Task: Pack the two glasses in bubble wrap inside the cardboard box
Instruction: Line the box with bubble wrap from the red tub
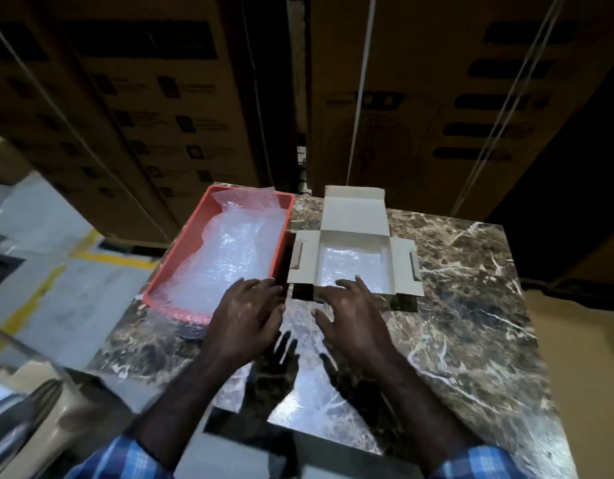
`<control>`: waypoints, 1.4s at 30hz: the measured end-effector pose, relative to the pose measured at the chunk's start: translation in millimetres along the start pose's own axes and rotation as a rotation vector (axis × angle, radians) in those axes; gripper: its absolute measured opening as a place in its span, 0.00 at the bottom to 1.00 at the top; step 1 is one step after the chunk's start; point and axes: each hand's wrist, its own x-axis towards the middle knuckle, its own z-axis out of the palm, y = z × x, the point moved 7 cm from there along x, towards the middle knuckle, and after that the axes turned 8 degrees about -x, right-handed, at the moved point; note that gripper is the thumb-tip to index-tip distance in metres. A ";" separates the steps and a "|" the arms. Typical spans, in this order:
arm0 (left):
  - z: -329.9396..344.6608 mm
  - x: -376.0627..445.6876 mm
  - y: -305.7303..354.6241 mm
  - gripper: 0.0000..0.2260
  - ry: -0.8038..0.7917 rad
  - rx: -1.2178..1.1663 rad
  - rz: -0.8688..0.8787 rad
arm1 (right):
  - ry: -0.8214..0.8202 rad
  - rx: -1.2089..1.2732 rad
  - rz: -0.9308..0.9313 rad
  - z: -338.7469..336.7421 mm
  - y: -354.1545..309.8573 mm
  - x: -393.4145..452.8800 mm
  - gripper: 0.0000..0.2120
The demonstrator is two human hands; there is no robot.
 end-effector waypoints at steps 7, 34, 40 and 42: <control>-51.3 -31.7 -69.9 0.20 -0.002 0.047 -0.160 | 0.007 0.079 -0.155 11.6 -83.2 21.7 0.10; -47.6 30.1 -212.9 0.08 -0.259 -0.182 -0.262 | -0.539 0.047 0.171 129.7 -145.1 119.1 0.37; -63.6 47.4 -218.9 0.10 -0.098 -0.374 -0.287 | -0.490 0.225 0.245 117.1 -144.4 120.7 0.43; -65.6 50.7 -220.3 0.13 -0.062 -0.391 -0.292 | -0.492 0.263 0.242 112.7 -147.3 120.0 0.45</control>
